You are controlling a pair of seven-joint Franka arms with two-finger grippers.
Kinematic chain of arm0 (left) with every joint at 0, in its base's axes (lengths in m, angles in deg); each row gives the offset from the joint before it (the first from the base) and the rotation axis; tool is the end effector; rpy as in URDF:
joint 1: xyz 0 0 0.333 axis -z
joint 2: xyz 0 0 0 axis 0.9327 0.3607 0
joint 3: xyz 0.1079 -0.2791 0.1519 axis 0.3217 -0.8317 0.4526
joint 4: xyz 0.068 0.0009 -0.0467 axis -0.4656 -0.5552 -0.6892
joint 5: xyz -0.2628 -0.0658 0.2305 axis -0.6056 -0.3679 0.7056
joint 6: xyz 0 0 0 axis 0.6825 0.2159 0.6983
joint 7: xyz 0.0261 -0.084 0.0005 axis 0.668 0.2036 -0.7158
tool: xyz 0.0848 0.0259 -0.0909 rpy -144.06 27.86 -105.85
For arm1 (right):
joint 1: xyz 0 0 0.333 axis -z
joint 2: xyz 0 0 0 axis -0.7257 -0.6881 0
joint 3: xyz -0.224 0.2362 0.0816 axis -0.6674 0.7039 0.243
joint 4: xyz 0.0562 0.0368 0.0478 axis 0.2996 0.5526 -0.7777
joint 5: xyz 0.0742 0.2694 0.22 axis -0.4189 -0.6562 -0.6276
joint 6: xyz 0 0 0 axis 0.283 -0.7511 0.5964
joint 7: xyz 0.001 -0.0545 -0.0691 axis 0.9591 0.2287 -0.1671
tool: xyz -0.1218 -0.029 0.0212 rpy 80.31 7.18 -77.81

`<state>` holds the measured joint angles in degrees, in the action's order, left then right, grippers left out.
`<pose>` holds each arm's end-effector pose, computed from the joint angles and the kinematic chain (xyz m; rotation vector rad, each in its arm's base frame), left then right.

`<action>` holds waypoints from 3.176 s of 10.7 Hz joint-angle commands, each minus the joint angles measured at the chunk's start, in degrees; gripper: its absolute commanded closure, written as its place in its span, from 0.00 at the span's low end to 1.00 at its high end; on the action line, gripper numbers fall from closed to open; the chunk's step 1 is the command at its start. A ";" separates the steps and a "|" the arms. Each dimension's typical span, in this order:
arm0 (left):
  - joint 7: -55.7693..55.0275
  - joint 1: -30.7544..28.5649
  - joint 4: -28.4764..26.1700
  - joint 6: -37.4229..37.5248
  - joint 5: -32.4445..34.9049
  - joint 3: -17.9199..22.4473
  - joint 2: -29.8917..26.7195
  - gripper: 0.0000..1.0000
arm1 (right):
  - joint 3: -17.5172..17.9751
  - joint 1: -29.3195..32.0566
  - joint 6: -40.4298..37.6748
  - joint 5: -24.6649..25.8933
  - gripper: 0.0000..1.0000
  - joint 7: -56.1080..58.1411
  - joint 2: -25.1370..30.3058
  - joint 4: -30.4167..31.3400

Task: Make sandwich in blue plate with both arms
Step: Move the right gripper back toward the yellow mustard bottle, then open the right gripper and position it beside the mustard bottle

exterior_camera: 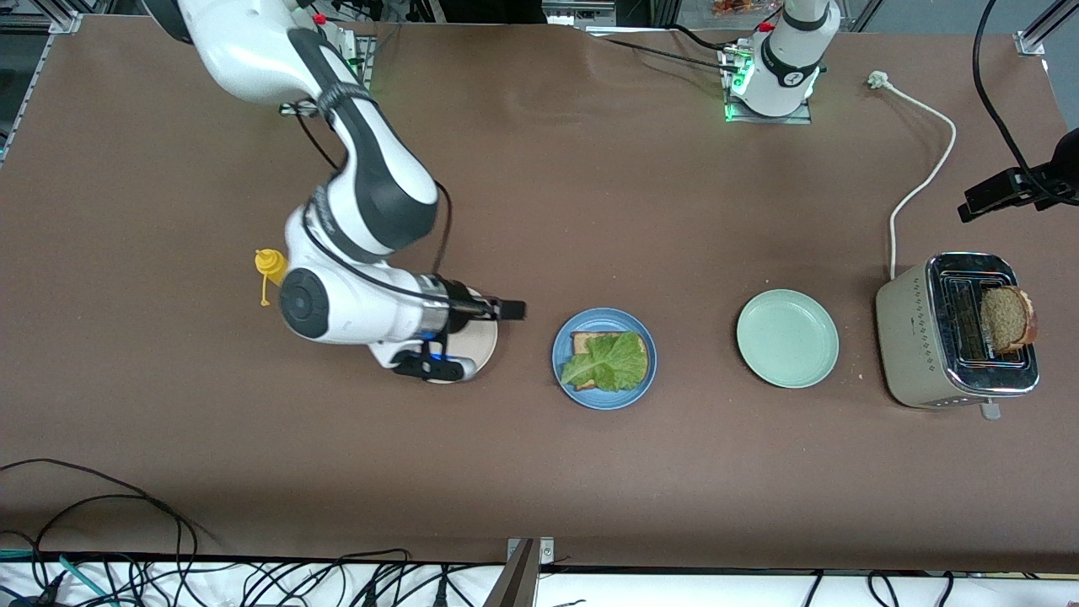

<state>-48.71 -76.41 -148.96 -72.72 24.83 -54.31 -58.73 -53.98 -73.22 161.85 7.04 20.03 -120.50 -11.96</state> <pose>0.5246 0.0406 0.6156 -3.1000 -0.2782 0.1622 0.6303 0.3744 0.3975 -2.6831 0.1184 0.4041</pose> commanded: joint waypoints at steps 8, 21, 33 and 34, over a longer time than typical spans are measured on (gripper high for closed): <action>-0.31 -0.27 0.26 0.56 0.95 -0.34 -0.05 0.00 | -18.81 -0.81 -6.51 19.83 0.00 42.20 26.35 29.79; -0.31 -0.26 0.26 0.56 0.95 -0.34 -0.05 0.00 | -33.86 4.88 13.08 -7.12 0.00 112.00 32.18 57.36; -0.31 -0.26 0.44 0.56 0.95 -0.34 -0.05 0.00 | -33.77 17.63 -10.74 -17.60 0.00 138.67 25.69 53.15; -0.31 -0.26 0.44 0.56 0.95 -0.43 -0.05 0.00 | -33.77 18.60 -12.34 -18.82 0.00 140.59 24.80 52.88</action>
<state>-48.71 -76.46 -148.98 -72.72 24.83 -54.33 -58.72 -87.96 -57.40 154.55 -9.03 156.58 -92.64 43.31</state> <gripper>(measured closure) 0.000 0.000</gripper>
